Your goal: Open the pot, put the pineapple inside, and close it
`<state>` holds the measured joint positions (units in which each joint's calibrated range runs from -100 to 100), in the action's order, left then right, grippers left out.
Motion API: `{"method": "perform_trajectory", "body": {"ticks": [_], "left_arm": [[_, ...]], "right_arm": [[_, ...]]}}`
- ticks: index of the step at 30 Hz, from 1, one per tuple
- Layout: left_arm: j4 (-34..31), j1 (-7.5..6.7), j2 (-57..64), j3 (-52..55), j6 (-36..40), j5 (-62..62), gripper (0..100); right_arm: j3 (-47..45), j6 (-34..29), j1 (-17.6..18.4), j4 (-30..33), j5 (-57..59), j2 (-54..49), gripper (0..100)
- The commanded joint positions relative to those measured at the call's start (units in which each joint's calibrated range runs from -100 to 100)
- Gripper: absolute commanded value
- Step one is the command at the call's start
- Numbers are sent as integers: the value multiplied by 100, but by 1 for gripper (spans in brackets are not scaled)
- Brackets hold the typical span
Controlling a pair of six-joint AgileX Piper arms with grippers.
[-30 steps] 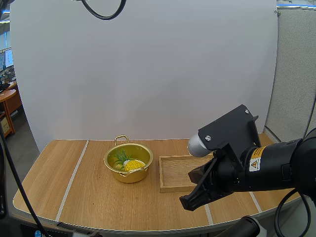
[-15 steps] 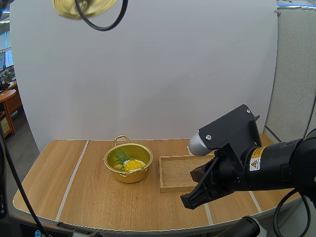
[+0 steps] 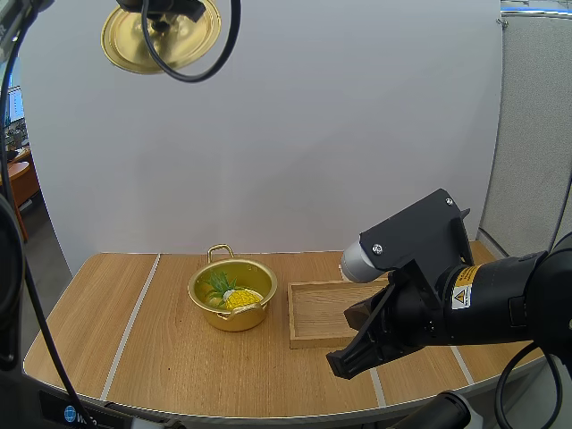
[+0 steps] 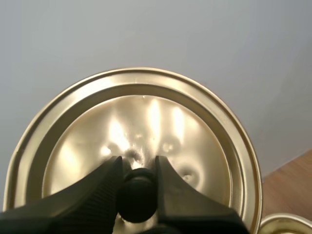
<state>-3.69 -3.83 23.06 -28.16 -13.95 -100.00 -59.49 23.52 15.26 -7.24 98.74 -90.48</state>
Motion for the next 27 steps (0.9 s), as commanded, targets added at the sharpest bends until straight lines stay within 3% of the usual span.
{"method": "perform_trajectory", "body": {"ticks": [1, 7, 19, 27], "left_arm": [[369, -8, -23, 470, -202, 0, 0], [1023, -8, -23, 1468, -489, 0, 0], [1282, -8, -496, 2826, -565, 0, 0], [1668, -8, -1228, 3139, -565, 0, 0]], "right_arm": [[-19, -9, -22, 30, -46, -47, 0], [-19, 0, -22, 50, -46, -47, 0], [-19, 0, -22, 50, -46, -47, 0], [-19, 0, -22, 50, -46, -47, 0]]}}
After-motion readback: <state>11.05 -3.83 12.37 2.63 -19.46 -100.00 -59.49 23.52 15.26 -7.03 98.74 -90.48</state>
